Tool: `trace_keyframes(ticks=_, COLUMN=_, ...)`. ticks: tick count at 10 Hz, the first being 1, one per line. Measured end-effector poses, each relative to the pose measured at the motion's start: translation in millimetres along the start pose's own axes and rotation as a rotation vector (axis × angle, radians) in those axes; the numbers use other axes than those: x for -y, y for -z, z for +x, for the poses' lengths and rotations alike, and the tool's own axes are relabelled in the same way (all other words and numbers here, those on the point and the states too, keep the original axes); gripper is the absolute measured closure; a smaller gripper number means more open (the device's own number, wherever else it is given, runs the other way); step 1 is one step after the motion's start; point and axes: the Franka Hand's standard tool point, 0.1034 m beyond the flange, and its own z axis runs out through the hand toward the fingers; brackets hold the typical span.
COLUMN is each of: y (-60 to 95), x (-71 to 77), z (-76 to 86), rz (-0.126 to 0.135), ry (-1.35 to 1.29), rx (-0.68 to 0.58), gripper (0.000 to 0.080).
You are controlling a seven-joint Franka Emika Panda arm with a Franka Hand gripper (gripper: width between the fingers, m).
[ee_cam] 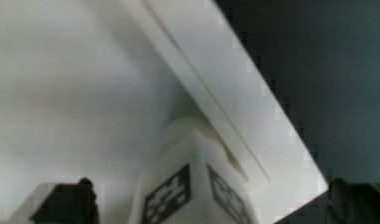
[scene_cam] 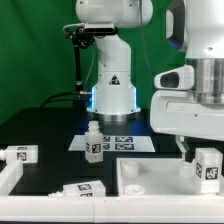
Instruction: Assemble one leg
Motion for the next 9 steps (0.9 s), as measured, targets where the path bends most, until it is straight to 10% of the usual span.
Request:
trace_keyframes(ticks=2, y=3.9, x=3.3, z=5.9, rz=-0.035, ry=0.483, rx=-0.037, gripper=0.0151)
trace_keyframes(ticks=7, y=3.7, x=0.1, z=7.8, rz=-0.034, ry=0.303, rx=-0.041, gripper=0.0511)
trace_keyframes(ticks=9, y=4.8, x=0.0, z=7.5, rz=-0.033, ry=0.034, rx=-0.057, gripper=0.0511)
